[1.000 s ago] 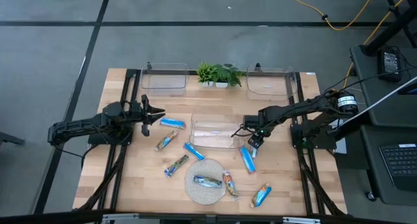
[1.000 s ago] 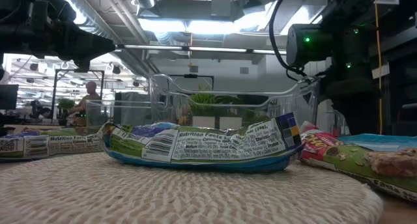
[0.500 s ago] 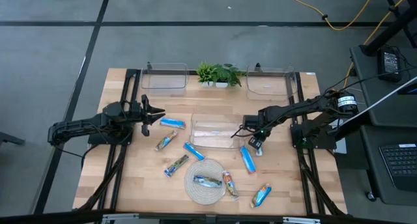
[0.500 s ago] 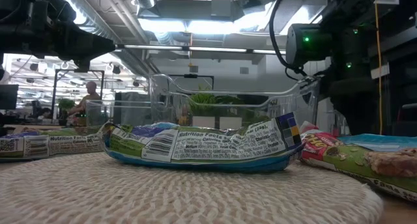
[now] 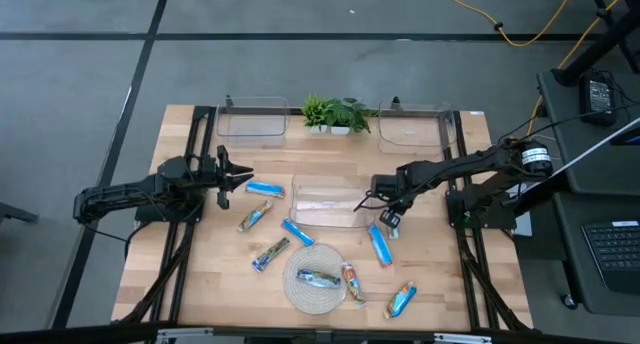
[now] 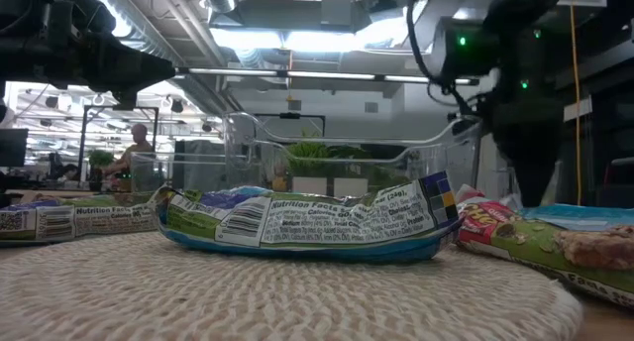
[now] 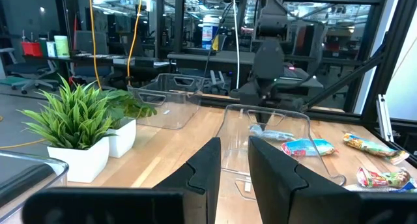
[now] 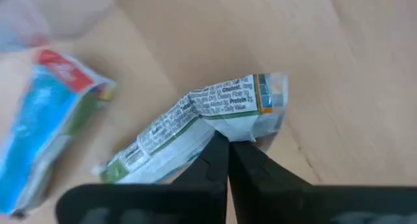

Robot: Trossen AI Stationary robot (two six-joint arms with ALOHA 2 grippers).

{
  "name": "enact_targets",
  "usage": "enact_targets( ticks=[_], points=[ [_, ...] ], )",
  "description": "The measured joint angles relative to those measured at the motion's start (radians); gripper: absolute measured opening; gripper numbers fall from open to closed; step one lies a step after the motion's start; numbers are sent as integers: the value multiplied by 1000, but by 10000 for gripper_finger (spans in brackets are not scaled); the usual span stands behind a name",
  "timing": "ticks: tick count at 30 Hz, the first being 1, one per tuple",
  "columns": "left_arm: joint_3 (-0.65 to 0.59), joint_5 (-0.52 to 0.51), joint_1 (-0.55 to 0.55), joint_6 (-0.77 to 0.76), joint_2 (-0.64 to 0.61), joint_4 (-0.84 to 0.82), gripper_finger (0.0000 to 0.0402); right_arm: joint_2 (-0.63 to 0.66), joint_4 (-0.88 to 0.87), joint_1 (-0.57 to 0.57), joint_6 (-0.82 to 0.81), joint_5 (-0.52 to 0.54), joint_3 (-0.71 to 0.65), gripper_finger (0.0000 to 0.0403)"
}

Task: Pick and place Granola Bars by type
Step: Put the right orange granola bar into the right transparent bin

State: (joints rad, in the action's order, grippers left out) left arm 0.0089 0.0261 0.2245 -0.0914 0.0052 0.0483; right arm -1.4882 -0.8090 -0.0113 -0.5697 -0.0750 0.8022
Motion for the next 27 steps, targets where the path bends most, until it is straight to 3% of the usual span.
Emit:
enact_targets(
  ticks=[10,27],
  points=[
    [0,0,0,0,0,0,72,175,-150,42,-53,129,117,3],
    [0,0,0,0,0,0,72,401,-112,82,54,136,137,2]
  ],
)
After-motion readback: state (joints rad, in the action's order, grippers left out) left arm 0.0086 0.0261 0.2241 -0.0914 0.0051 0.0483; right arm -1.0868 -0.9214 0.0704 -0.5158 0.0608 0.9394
